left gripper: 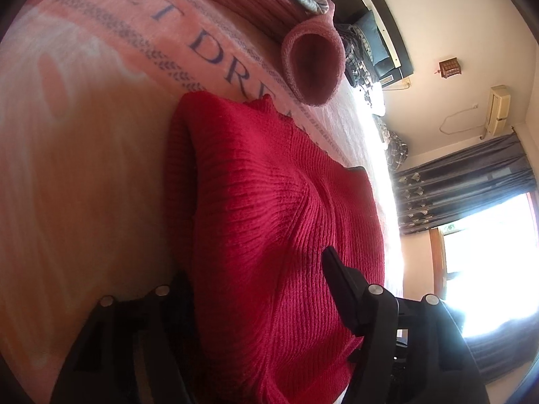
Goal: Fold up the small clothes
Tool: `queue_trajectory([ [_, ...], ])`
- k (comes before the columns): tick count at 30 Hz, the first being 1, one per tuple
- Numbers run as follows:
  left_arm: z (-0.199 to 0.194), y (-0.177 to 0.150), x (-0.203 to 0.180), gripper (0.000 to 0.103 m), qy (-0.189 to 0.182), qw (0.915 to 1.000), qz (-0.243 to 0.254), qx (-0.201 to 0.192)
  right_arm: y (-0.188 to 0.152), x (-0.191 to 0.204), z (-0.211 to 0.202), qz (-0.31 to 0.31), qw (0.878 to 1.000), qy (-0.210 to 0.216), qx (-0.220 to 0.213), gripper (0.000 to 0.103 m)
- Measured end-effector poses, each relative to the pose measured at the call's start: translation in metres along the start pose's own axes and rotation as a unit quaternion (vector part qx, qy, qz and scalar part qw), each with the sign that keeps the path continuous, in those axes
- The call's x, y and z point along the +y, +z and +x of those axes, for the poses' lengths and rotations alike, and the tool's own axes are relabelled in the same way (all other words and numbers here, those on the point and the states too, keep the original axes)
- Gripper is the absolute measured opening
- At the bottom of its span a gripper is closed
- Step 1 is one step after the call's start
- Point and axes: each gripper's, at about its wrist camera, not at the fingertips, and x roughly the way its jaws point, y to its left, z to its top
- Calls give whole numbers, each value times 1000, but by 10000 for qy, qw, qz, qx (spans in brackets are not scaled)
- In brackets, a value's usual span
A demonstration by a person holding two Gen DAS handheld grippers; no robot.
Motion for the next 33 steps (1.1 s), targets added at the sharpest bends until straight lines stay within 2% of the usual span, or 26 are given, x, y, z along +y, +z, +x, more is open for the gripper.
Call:
queue_trajectory([
  [2, -1, -3, -1, 67, -79, 9999, 53, 33, 6, -1, -6, 65, 9998, 65, -169, 52],
  [5, -3, -5, 1, 67, -305, 9995, 16, 77, 20, -5, -12, 224, 9986, 170, -449, 57],
  [8, 1, -5, -2, 67, -246, 9995, 141, 171, 34, -13, -6, 485, 9970, 321, -513, 63],
  [11, 6, -6, -9, 79, -239, 9990, 333, 191, 43, -21, 7, 620, 9964, 289, -497, 67],
  [14, 8, -7, -16, 82, -16, 9985, 522, 161, 51, -27, 21, 796, 9940, 504, -561, 66],
  [15, 7, -9, -17, 80, 32, 9984, 552, 117, 53, -26, 22, 767, 9938, 556, -591, 54],
  [16, 6, -11, -18, 76, 84, 9983, 564, 71, 54, -24, 24, 746, 9937, 604, -579, 52],
  [18, 4, -13, -13, 45, -29, 9989, 462, 76, 55, -21, 22, 694, 9941, 570, -614, 45],
  [20, -1, -15, -6, 37, -364, 9991, 236, 20, 54, -19, 16, 624, 9942, 597, -635, 40],
  [23, -5, -20, -14, 36, -443, 9987, 259, -20, 50, -15, 3, 589, 9939, 689, -620, 38],
  [26, -3, -30, -26, 35, -728, 9973, 136, 10, 43, -10, -16, 439, 9954, 629, -571, 38],
  [33, 23, -82, -64, 35, -1135, 9919, -271, 493, 1, -32, -79, 419, 9971, 511, -389, 38],
])
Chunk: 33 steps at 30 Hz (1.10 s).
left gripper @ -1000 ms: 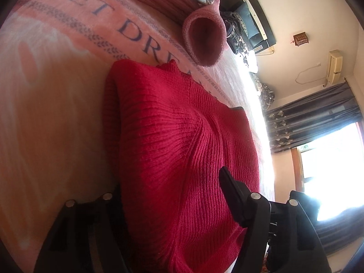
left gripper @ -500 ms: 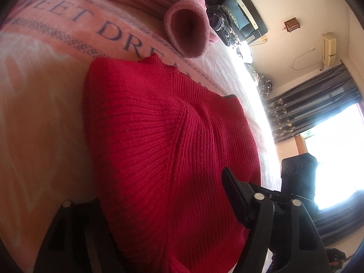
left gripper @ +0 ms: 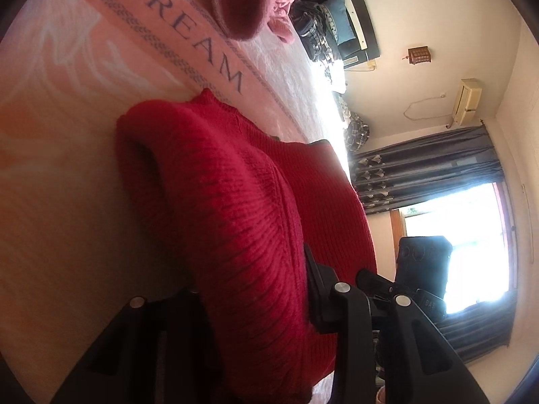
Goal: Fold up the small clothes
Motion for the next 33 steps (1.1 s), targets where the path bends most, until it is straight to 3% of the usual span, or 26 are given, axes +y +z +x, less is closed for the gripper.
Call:
queue_trajectory([
  [5, 24, -47, -24, 35, 112, 9994, 143, 310, -43, -26, -40, 89, 9998, -143, 103, 38],
  [9, 45, -75, -21, 37, 657, 9953, 536, 459, -72, -61, -30, 232, 9978, -552, 296, 38],
  [12, 51, -80, -13, 39, 643, 9938, 804, 413, -84, -86, -20, 467, 9981, -327, 227, 41],
  [17, 57, -79, -24, 42, 710, 9901, 1109, 491, -89, -87, -24, 304, 9992, -217, 168, 50],
  [20, 50, -83, -29, 44, 891, 9890, 1030, 575, -95, -89, -33, 336, 9993, -86, 115, 56],
  [23, 24, -98, -39, 50, 1056, 9877, 1077, 409, -112, -95, -50, 255, 9997, -47, 14, 64],
  [28, -12, -147, -58, 54, 1206, 9841, 1296, 144, -149, -99, -54, 217, 9997, -39, 135, 64],
  [33, -6, -182, -67, 55, 1823, 9685, 1690, 159, -167, -89, -51, 40, 9998, -31, 166, 64],
])
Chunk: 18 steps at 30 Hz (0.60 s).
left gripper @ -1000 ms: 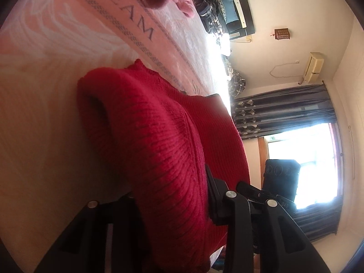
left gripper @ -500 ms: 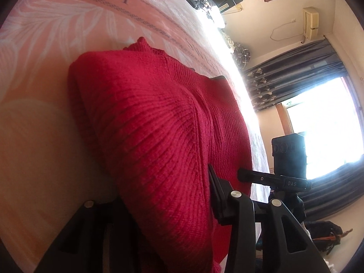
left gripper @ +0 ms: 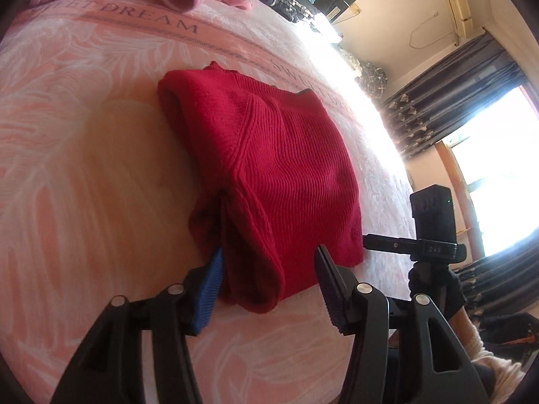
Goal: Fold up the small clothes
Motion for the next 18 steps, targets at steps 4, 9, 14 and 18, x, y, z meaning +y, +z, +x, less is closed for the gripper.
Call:
queue_trajectory([
  [4, 17, -5, 7, 53, 171, 9997, -18, 173, 1, 7, 10, -153, 9998, -112, 79, 63],
  [9, 15, -3, 39, 24, -27, 9985, -501, 209, 3, 7, 8, -101, 9999, 49, 126, 22],
  [14, 16, -8, 43, 25, 112, 9991, -363, 181, -1, 0, 4, -35, 9997, -169, 167, 16],
  [18, 22, -8, 45, 27, 72, 9993, -315, 166, -2, -2, 6, -38, 9995, -232, 187, 17],
])
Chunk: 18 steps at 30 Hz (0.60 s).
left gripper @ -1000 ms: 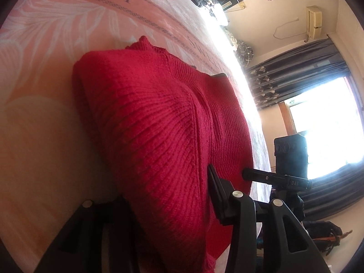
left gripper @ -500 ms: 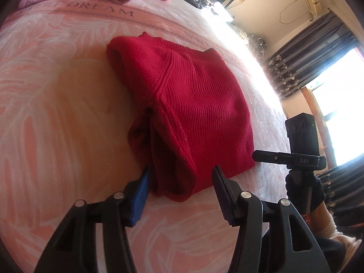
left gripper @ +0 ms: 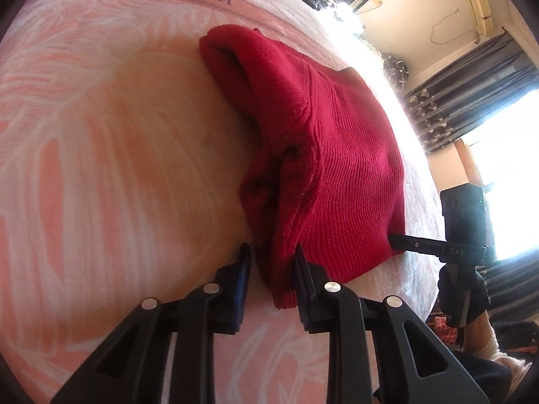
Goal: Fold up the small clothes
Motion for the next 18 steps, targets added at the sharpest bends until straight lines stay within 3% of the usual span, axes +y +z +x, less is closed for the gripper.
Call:
queue_trajectory([
  [7, -3, -3, 0, 30, -111, 9999, 62, -65, 3, 2, 7, 15, 10000, -15, -37, 18],
  [10, -10, -2, -6, 33, -21, 9999, 109, -9, 4, 6, -1, 68, 9999, -15, -113, 36],
  [12, -19, -4, -14, 40, 145, 9995, 280, -60, 4, 12, -13, 16, 9994, -212, -284, 57],
  [15, -33, -9, -25, 56, 402, 9980, 461, -162, -1, 25, -29, -296, 9943, -903, -475, 69],
  [16, -39, -10, -28, 59, 439, 9976, 487, -208, -3, 28, -33, -324, 9926, -1057, -502, 71],
  [18, -50, -11, -35, 75, 475, 9970, 516, -333, -8, 33, -40, -280, 9906, -1228, -526, 75],
])
